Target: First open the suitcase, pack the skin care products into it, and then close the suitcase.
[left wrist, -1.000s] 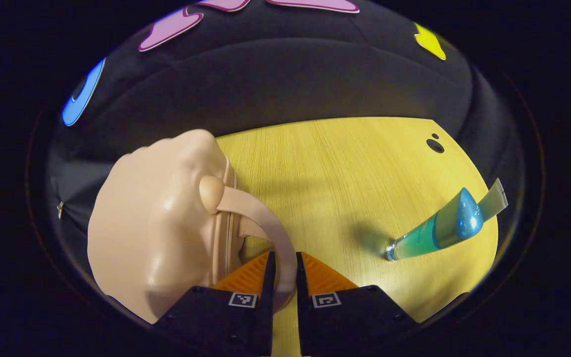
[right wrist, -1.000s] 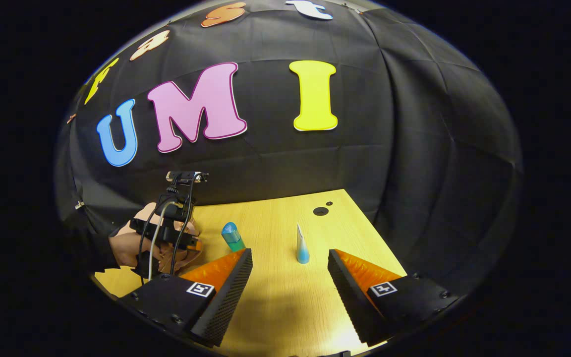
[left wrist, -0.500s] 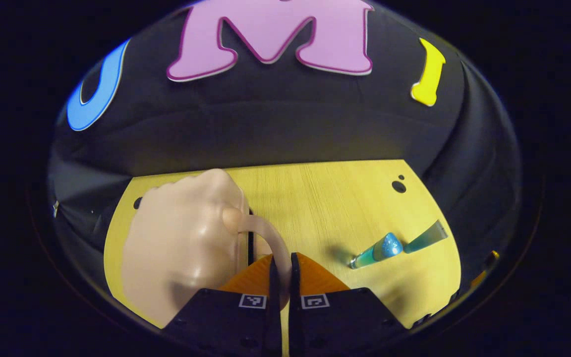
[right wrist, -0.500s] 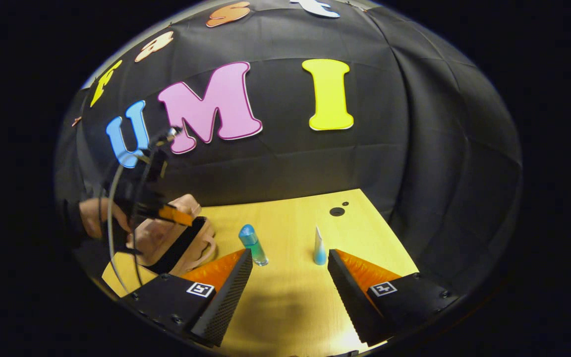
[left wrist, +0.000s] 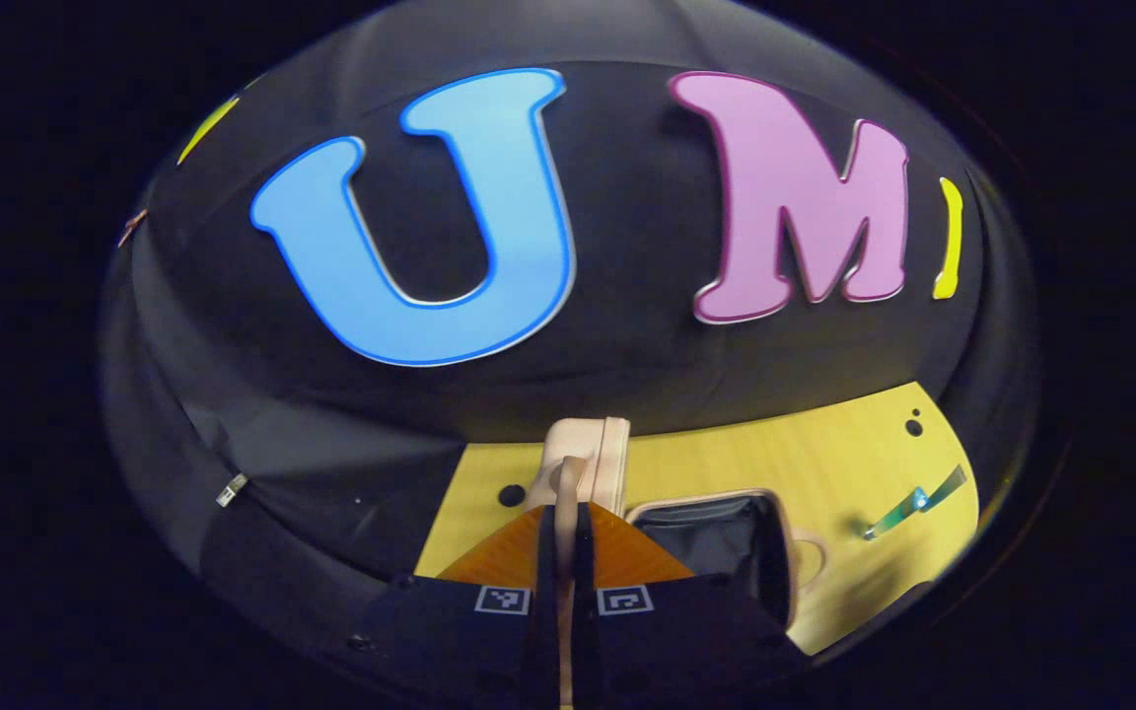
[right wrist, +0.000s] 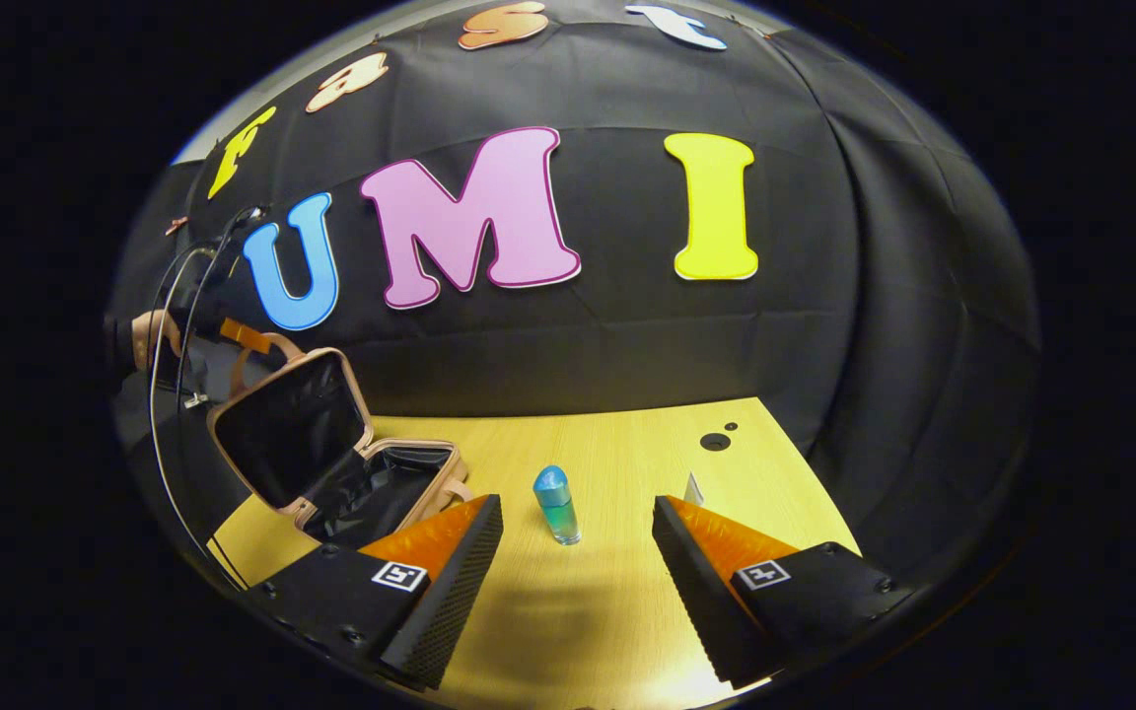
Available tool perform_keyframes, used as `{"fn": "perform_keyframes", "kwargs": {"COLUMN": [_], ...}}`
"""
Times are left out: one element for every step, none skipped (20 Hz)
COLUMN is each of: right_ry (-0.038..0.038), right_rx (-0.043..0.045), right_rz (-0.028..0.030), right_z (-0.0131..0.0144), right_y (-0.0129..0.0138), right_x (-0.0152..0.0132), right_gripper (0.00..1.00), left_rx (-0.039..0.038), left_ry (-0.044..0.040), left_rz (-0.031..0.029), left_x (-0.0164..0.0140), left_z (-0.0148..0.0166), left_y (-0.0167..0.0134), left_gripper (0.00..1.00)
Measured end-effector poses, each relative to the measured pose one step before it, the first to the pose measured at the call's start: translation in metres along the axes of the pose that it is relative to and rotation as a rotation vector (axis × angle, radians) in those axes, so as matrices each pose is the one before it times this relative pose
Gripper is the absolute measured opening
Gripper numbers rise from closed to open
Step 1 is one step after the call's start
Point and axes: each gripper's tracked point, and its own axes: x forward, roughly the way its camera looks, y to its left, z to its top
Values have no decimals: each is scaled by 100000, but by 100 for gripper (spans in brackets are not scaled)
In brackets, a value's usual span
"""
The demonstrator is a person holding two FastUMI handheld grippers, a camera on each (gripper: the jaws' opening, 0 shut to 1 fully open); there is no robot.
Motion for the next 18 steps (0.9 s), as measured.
{"fn": "perform_keyframes", "kwargs": {"right_ry": [-106, -268, -776, -521, -87, -127, -64, -249, -711, -584, -251, 303, 350, 745, 901, 509, -92, -818], "right_rx": [-3143, -2354, -367, 800, 1146, 121, -1026, -1846, -1634, -787, -311, 409, -287, -520, -321, 107, 577, 524], "right_rz": [-963, -1751, -430, -375, -952, -1144, -2201, -2422, -1774, -1395, -1015, -1202, -1015, -1170, -860, -779, -973, -935], "right_z": [175, 309, 308, 169, 38, -59, -38, -6, 69, 197, -142, -109, -235, -277, -313, -151, -7, 265], "right_y": [555, 401, 802, 972, 877, 771, 600, 439, 579, 627, 602, 567, 512, 362, 435, 342, 171, 54], "right_x": [-249, -356, -431, -221, -84, 36, 100, 98, 12, -34, -35, 1, -7, 37, 64, -38, -16, -23], "right_gripper": [97, 97, 98, 97, 97, 97, 97, 97, 97, 97, 97, 97, 97, 96, 96, 96, 97, 98], "left_rx": [-1112, -1181, -481, 43, -988, -3052, -3870, -3683, -2260, -890, 34, -70, 99, -130, -637, -829, 345, 36], "left_ry": [655, 861, 1377, 1314, 2012, 3356, 3112, 2573, 1615, 1205, 903, 1476, 1440, 2631, 2313, 1208, -1810, -4415], "left_rz": [1628, 758, 2694, 616, 879, -325, -376, -1173, -1340, -1904, -1491, -1181, -770, 947, 1368, 2131, 3139, 1064], "left_x": [1192, 1368, 1534, 1953, 1756, 2125, 2029, 1876, 1698, 1590, 1369, 1485, 1211, 1129, 751, 506, -18, -262], "left_z": [-854, -1195, -1520, -1476, -1636, -1630, -1281, -1433, -1469, -909, -950, -981, -920, -1130, -1165, -549, 120, 838], "left_y": [3075, 2723, 2651, 2013, 1751, 1174, 965, 911, 1345, 772, 491, 389, 84, 430, 463, 372, 310, 299], "left_gripper": [10, 10, 10, 11, 10, 10, 11, 11, 11, 10, 10, 11, 10, 11, 12, 16, 19, 23]}}
